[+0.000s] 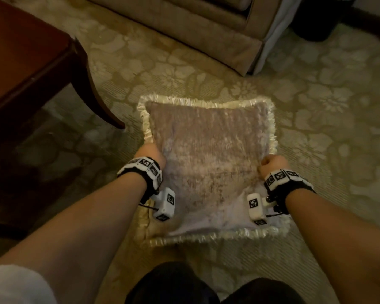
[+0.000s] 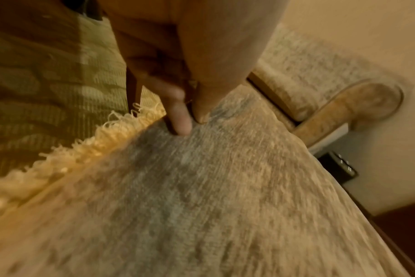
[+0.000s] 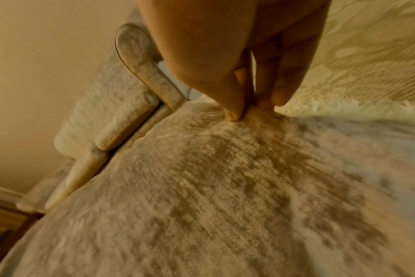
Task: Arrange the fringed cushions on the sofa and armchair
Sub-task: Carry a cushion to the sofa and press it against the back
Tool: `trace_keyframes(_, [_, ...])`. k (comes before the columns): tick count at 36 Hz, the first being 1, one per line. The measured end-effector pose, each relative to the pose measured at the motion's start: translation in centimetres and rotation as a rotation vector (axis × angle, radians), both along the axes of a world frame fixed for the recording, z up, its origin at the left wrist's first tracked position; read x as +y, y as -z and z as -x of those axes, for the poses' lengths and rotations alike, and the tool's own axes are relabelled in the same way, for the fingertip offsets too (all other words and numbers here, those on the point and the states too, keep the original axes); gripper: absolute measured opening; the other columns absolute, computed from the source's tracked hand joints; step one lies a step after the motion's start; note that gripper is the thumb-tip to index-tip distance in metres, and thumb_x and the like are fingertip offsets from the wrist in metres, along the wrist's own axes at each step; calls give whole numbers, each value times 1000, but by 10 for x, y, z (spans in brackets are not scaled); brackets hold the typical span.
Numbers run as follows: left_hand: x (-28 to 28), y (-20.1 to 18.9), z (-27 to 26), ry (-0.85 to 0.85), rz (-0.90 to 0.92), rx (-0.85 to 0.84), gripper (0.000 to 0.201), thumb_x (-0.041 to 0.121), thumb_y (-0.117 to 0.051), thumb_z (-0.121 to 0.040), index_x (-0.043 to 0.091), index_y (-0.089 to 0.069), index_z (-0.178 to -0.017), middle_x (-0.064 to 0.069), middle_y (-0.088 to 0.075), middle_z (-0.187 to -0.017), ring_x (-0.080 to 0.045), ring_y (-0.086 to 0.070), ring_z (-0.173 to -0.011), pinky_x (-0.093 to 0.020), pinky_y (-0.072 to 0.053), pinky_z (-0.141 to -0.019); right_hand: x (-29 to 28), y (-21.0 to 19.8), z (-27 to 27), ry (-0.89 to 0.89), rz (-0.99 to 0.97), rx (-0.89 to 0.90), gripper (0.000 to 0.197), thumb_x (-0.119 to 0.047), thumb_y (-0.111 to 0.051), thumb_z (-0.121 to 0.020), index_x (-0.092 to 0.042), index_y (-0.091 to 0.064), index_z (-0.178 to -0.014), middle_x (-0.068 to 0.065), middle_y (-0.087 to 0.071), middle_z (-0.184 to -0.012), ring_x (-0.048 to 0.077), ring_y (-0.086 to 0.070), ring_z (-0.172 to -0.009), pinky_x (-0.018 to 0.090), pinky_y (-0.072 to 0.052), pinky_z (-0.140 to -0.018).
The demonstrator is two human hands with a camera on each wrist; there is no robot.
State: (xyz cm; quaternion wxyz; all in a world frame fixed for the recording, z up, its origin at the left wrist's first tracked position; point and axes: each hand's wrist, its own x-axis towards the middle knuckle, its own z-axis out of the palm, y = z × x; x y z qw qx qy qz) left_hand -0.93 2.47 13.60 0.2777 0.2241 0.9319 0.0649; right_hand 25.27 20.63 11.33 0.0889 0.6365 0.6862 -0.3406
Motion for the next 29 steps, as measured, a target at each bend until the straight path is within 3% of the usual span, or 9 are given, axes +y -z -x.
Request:
trace_keyframes(4, [3,-78,14,-67,-91,-31,23,22,-55,-93,4,-65,-103,-17,-68,-98,-34,-63,-81,-38,-52,-68,-6,-79,9,-1,-53,47,24,-2,-56,-86,-13,-50,-66,13,-51,-66,26,-46,-58,24,-36,-53])
trace_keyframes(7, [4,-142,19,-127,-155,-51,19,23,-51,-97,8,-60,-105,-14,-65,-94,-34,-62,-79,-40,-55,-74,-8,-149,16,-34,-97,49,7,-1,-57,-87,0,-63,-86,27,-64,-90,36,-60,-75,27,-39,-58])
trace_keyframes(10, [6,-204,24,-163,-215,-94,21,16,-51,-95,10,-61,-112,-16,-67,-101,-37,-67,-81,-48,-58,-76,-7,-217,21,-48,-138,76,15,2,-55,-86,4,-66,-96,30,-64,-99,39,-62,-90,36,-52,-67])
trace_keyframes(12, [6,-248,28,-169,-264,-96,17,18,-50,-94,13,-63,-105,-15,-65,-107,-37,-67,-83,-49,-58,-77,-4,-265,24,-56,-173,70,16,1,-54,-86,1,-67,-94,27,-66,-97,39,-63,-88,40,-54,-74])
trace_keyframes(15, [7,-316,32,-158,-321,-82,13,20,-49,-94,15,-61,-89,-11,-64,-102,-36,-68,-82,-48,-58,-77,1,-334,30,-68,-202,73,19,2,-52,-87,0,-67,-99,25,-66,-98,39,-62,-89,41,-54,-77])
trace_keyframes(19, [11,-395,40,-115,-346,-83,17,23,-54,-94,9,-64,-94,-14,-67,-94,-35,-67,-84,-48,-57,-79,8,-416,38,-80,-250,67,18,0,-53,-84,-5,-68,-93,22,-67,-92,37,-63,-82,41,-54,-76])
trace_keyframes(23, [15,-465,55,-9,-293,-43,12,8,-51,-93,5,-63,-93,-16,-64,-93,-36,-65,-92,-39,-54,-79,13,-484,47,-77,-282,72,17,4,-53,-82,-2,-67,-89,26,-66,-91,38,-63,-81,37,-53,-69])
trace_keyframes(25, [17,-494,61,19,-289,-19,14,6,-49,-93,5,-63,-96,-19,-63,-97,-37,-62,-95,-40,-52,-77,15,-511,52,-72,-301,77,16,4,-53,-82,-1,-67,-89,28,-65,-92,39,-63,-86,36,-52,-66])
trace_keyframes(29, [19,-533,75,-18,-343,-5,11,8,-55,-90,5,-66,-92,-17,-68,-98,-36,-65,-89,-39,-55,-75,19,-558,63,-61,-320,80,15,2,-54,-79,-7,-66,-77,22,-66,-84,37,-63,-77,37,-53,-67])
